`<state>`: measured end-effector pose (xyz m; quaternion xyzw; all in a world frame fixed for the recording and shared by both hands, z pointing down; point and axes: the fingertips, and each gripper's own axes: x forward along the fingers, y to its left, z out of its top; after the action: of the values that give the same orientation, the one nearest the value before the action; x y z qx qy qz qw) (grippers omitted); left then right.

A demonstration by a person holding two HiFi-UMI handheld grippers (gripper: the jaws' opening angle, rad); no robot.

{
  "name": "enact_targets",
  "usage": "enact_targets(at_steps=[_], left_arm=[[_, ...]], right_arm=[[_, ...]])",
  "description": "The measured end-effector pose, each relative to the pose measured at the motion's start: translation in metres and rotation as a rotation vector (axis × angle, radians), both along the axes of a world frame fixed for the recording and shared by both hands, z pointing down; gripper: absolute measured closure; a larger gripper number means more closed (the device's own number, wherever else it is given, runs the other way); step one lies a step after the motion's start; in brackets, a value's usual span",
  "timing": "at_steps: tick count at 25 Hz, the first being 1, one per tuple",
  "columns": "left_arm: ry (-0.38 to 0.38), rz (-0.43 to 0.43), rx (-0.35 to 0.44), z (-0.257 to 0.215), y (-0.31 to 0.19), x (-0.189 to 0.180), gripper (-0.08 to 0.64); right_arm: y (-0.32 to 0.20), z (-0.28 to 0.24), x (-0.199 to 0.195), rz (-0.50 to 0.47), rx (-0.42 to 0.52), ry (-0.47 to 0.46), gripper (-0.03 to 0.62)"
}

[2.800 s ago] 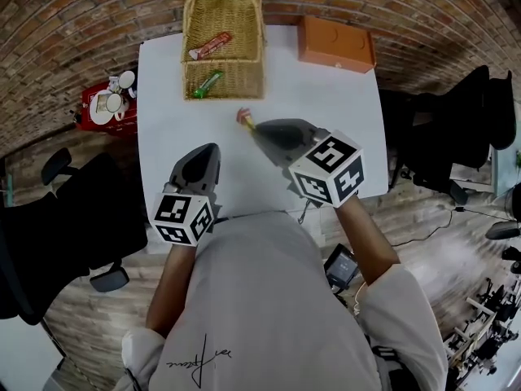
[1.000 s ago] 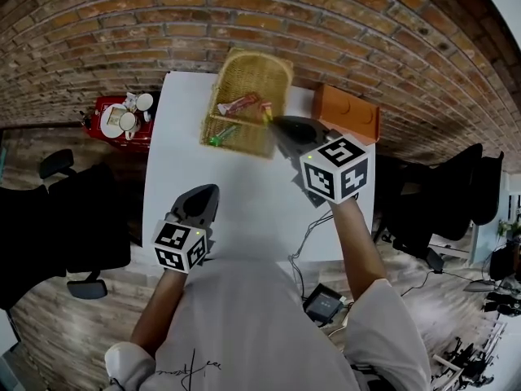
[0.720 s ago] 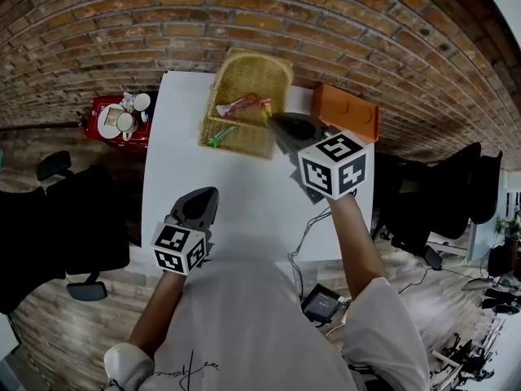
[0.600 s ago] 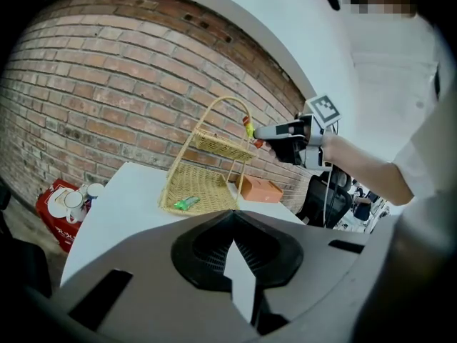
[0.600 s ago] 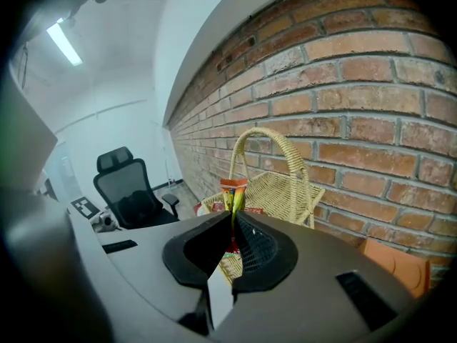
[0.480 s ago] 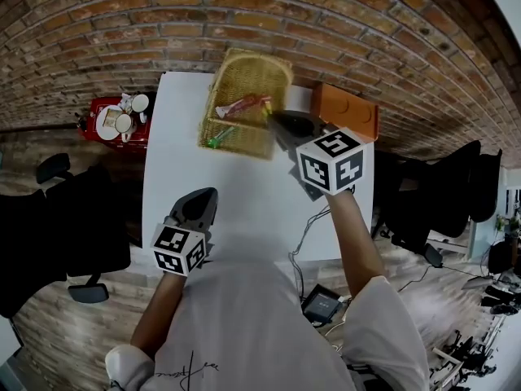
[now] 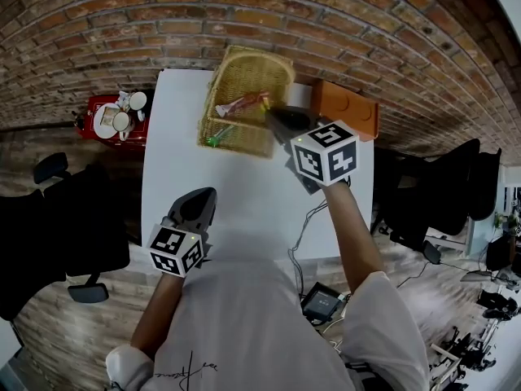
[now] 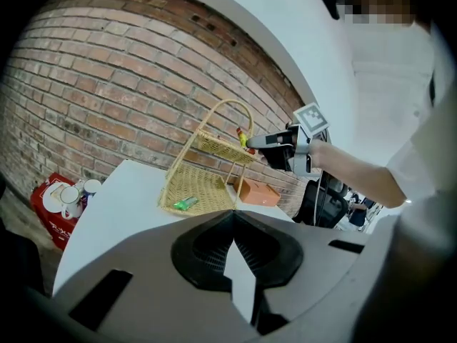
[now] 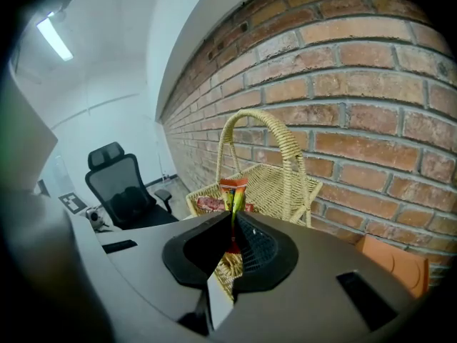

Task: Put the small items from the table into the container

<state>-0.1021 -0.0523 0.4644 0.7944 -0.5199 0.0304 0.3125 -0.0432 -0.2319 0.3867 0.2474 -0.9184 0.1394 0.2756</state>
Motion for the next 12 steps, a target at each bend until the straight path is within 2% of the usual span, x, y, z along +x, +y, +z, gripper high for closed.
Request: enact_targets(at_steps=[12], left_arm=[[-0.002, 0.002, -0.01, 0.0038, -0.0015, -0.0006, 0.551]], right_arm=[[-0.005, 0.0065, -0.0001, 0.014, -0.009, 0.024, 0.557]])
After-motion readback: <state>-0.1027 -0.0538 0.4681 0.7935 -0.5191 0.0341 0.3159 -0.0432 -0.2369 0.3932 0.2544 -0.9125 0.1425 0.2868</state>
